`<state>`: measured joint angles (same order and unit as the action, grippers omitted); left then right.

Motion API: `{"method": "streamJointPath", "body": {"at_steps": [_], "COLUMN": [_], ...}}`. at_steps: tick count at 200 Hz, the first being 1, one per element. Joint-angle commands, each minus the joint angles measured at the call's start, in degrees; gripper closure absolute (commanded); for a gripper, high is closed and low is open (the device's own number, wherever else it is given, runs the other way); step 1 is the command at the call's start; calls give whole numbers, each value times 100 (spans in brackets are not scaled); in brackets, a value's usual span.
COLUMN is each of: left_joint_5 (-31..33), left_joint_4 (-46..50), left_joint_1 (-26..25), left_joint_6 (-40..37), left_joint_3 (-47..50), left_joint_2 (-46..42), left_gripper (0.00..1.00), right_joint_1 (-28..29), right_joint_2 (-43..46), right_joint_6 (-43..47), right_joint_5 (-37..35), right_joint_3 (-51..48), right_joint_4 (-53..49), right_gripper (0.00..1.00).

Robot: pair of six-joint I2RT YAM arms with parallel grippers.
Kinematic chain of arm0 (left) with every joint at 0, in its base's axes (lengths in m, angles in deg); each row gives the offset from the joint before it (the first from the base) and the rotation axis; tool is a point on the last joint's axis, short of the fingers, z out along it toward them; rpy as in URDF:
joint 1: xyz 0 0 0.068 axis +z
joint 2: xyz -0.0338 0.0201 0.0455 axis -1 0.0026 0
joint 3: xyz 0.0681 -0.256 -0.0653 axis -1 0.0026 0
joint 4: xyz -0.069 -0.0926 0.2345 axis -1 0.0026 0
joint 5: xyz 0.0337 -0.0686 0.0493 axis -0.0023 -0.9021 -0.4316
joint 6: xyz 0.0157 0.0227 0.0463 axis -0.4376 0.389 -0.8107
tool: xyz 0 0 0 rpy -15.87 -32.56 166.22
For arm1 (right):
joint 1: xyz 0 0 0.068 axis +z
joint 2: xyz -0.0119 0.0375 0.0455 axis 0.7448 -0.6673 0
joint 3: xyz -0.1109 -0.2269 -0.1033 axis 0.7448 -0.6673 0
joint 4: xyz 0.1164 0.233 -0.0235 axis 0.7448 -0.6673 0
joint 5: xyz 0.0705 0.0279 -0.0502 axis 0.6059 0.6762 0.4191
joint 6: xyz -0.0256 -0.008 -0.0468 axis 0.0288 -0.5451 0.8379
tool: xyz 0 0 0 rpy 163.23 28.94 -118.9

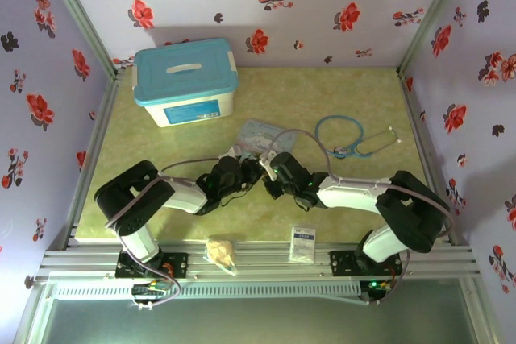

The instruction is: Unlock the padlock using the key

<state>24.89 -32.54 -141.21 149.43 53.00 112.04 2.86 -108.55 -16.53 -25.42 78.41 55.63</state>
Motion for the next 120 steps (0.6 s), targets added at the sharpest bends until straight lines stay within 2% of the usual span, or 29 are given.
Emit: {"method": "streamJointPath", "body": {"at_steps": [1,47,73,120], "left_joint_5": [-246,-248,-243,-90], "left_joint_4": [-499,1,358,1604], "left_joint_1": [-50,1,33,46], "left_joint_6": [32,-247,-510,-1244], "left_joint_3": [0,-39,-53,-327], "left_joint_2": [-64,-138,-179,-545], "left_gripper": [100,92,89,85], "right_joint_1": [-215,-560,-592,-657], "right_joint_2": [83,53,-43,-83], "right_joint_6": [-558,-1002,-1142,-1470], "right_joint_5": [955,1855,1993,2291], "right_joint_3": [-242,-590,-639,-886], "right_joint_4": [896,1598,1646,2127], "right_gripper": [88,89,90,90]}}
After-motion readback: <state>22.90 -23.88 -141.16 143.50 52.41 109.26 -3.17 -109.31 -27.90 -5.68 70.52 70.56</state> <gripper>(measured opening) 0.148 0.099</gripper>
